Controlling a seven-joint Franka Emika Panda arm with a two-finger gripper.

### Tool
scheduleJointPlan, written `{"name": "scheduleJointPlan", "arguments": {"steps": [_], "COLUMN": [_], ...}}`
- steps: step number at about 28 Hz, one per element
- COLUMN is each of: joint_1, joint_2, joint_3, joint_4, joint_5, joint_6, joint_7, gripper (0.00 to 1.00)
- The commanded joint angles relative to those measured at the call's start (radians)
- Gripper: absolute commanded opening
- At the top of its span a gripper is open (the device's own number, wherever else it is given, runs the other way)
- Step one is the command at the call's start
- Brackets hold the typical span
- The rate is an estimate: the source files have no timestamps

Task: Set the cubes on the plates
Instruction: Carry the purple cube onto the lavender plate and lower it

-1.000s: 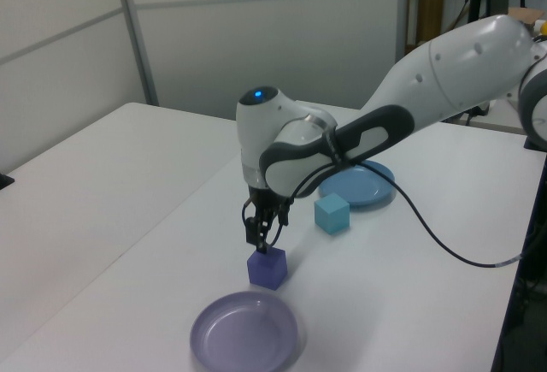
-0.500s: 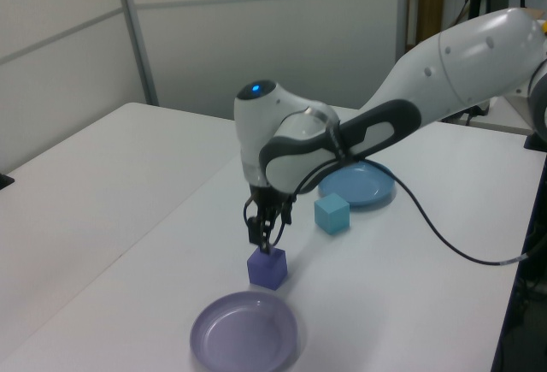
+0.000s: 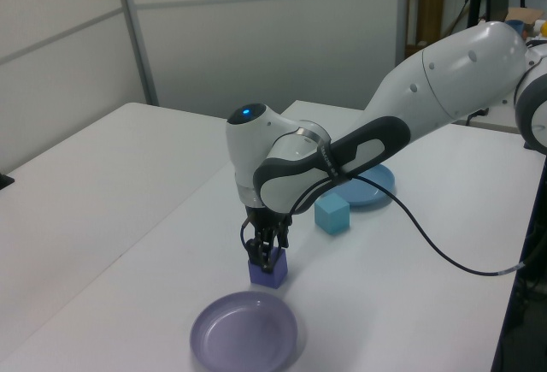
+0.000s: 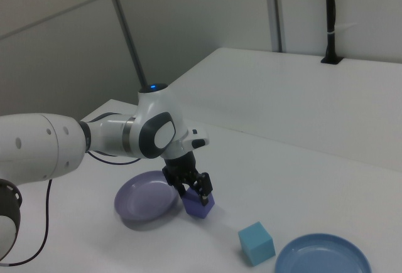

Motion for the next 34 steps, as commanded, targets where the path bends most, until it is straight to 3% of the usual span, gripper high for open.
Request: {"name": "scheduleJointPlan", "arguments": {"steps": [1, 5, 11, 16, 25, 27, 30, 34], "joint_1": [-0.001, 0.000, 0.013, 0.030, 0.105, 0.120, 0.148, 0.172], "joint_2": [0.001, 0.000, -0.065, -0.118, -0.117, -0.109, -0.082, -0.069], "joint_3": [-0.011, -0.011, 0.000, 0.064, 0.086, 0.086, 0.084, 0.084], "joint_4": [0.008, 0.008, 0.009, 0.009, 0.002, 0.002, 0.008, 0.009], "joint_5": [-0.012, -0.012, -0.005, -0.001, -0.004, -0.007, -0.021, -0.038], "joint_6": [0.021, 0.021, -0.022, -0.111, -0.169, -0.168, -0.159, -0.148], "joint_7": [0.008, 0.008, 0.022, 0.024, 0.048, 0.048, 0.048, 0.048], "gripper": [0.43, 0.34, 0.34, 0.35, 0.37, 0.43, 0.68, 0.89]}}
